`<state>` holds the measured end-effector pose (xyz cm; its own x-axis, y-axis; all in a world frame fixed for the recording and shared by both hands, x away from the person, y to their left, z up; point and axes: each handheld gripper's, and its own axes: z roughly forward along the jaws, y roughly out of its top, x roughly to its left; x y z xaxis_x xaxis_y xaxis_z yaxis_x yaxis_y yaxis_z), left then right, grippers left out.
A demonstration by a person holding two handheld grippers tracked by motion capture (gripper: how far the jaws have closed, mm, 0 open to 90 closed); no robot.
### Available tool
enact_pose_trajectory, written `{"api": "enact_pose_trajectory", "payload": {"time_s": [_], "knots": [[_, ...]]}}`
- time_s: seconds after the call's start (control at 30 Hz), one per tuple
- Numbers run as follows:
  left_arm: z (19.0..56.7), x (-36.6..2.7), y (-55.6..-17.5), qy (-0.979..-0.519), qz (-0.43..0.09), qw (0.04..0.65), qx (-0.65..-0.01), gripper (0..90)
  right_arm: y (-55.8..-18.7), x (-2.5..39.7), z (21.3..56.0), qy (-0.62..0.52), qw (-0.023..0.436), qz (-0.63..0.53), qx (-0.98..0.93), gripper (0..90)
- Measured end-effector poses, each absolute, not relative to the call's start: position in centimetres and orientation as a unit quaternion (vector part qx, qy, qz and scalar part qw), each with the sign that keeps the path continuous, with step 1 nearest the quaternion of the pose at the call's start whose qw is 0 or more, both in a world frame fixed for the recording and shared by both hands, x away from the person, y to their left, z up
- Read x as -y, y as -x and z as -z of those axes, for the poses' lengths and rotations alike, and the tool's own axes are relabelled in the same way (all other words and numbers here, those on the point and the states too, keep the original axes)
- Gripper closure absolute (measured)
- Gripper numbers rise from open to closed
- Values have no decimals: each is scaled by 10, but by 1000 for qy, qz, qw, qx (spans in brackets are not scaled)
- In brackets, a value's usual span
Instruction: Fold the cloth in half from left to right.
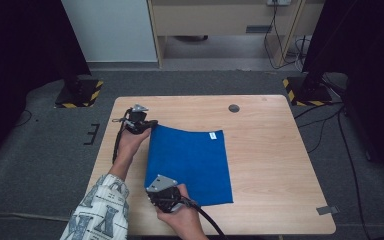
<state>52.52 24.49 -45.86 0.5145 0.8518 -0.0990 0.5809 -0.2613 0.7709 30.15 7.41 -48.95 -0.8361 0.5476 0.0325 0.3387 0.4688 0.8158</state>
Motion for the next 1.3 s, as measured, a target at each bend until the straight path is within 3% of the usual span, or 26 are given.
{"api": "enact_pose_trajectory", "payload": {"time_s": [0.13,0.3,0.7,1.3], "knots": [[454,-247,-531,-765,-162,384,-491,892,-312,-78,485,-269,95,-472,-834,874],[456,-230,-535,-776,-166,369,-484,891,-316,-51,488,-289,89,-476,-826,874],[486,-141,-545,-797,-142,355,-466,891,-311,18,507,-309,90,-454,-831,875],[489,-69,-552,-808,-134,361,-446,890,-311,82,511,-345,83,-453,-818,869]]}}
